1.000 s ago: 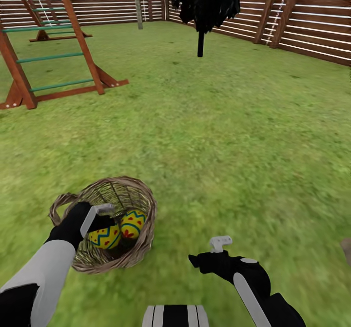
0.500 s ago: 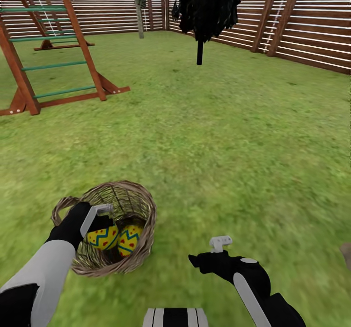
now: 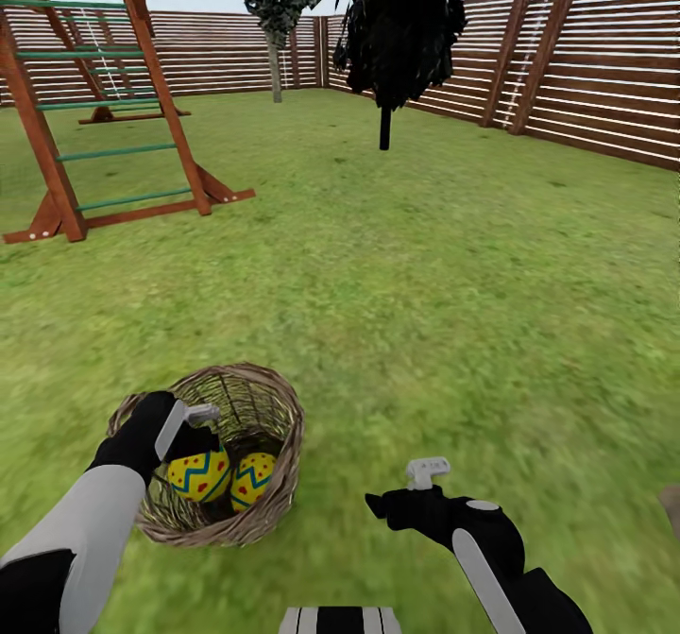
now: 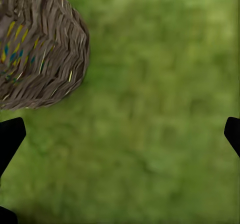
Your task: Take the three Easter eggs out of the wicker basket on the lawn in the garden, then place them on the lawn next to a single tree (choose any tree) so that all three eggs are next to the same tree and none are left in the basket.
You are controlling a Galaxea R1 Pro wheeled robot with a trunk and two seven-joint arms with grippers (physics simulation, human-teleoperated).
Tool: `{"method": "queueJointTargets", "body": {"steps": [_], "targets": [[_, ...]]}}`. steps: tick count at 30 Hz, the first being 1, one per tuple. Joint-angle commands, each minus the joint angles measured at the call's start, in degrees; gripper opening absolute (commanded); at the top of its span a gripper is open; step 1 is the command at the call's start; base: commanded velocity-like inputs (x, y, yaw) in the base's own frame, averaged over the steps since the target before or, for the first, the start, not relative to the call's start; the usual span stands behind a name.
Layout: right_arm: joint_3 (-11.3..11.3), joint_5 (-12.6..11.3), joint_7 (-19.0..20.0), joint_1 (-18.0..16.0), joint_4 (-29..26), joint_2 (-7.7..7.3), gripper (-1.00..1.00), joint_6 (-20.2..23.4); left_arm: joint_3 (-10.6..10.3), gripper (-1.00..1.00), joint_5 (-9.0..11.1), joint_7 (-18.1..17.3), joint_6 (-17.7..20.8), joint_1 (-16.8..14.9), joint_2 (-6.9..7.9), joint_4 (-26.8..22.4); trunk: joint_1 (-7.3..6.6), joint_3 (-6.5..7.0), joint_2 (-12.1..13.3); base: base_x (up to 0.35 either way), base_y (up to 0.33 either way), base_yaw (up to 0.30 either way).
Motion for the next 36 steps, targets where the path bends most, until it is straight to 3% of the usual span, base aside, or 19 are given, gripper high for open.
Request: {"method": "queueJointTargets", "body": {"steps": [1,6,13,36], "targets": [[0.1,-0.6,-0.6,0.0,-0.1,-0.05,1.0,0.1,0.1,-1.0,0.5,0.5,0.3,0.0,-0.03,-0.1,-0.03,0.18,0.0,0.0,0.0,0.0],[0.1,-0.6,-0.5,0.0,-0.1,-0.11,1.0,0.1,0.2,-1.0,0.5,0.1,0.3,0.0,-0.01,0.0,-0.16,1.29,0.1,0.0,0.0,0.0],[0.1,-0.7,-0.5,0.0,-0.1,-0.14,1.0,0.1,-0.1,-1.0,0.5,-3.2,0.3,0.0,-0.01,0.0,-0.34,2.84,0.2,0.0,0.0,0.0],[0.0,-1.0,0.0,0.0,-0.1,-0.11,1.0,0.1,-0.3,-1.0,0.3,-3.4,0.3,-0.1,-0.35,1.0,-0.94,7.94,0.5,0.0,0.0,0.0]]}}
